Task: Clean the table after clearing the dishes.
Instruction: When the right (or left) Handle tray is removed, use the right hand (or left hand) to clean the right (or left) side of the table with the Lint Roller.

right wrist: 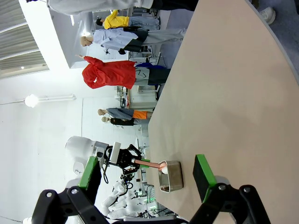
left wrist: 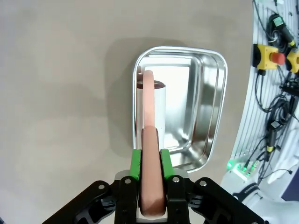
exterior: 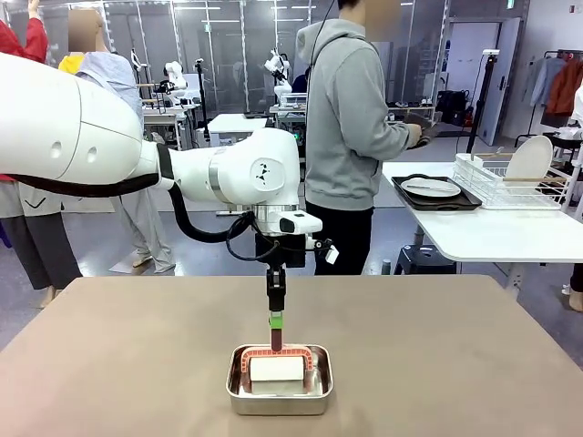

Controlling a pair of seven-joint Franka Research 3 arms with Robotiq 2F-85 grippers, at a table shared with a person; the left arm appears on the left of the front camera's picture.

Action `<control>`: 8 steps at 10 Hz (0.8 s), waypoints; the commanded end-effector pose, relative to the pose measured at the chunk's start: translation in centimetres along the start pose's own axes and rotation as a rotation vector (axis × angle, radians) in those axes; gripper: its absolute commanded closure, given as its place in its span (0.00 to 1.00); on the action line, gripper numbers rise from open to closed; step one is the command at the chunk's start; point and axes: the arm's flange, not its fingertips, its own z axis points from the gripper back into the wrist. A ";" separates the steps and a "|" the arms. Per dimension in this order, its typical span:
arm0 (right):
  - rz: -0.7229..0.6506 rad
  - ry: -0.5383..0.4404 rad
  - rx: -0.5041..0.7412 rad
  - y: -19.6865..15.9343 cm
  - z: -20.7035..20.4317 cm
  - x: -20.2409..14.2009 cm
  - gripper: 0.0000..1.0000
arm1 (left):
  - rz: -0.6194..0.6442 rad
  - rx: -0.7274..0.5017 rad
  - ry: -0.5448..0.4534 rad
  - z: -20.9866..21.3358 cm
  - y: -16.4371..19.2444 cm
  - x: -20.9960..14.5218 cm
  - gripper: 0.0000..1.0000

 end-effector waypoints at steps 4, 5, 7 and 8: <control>0.007 0.006 0.000 0.3 0.3 -0.2 0.00 | 0.153 -0.041 -0.129 6.1 -2.2 -3.9 1.00; 0.007 0.006 0.000 0.3 0.3 -0.2 0.00 | 0.294 -0.068 -0.230 8.7 -3.7 -7.1 1.00; 0.007 0.006 0.000 0.3 0.3 -0.2 0.00 | 0.630 -0.149 -0.386 10.5 -5.4 -14.8 1.00; 0.007 0.006 0.000 0.3 0.3 -0.2 0.00 | 0.788 -0.111 -0.429 10.0 -5.9 -19.6 1.00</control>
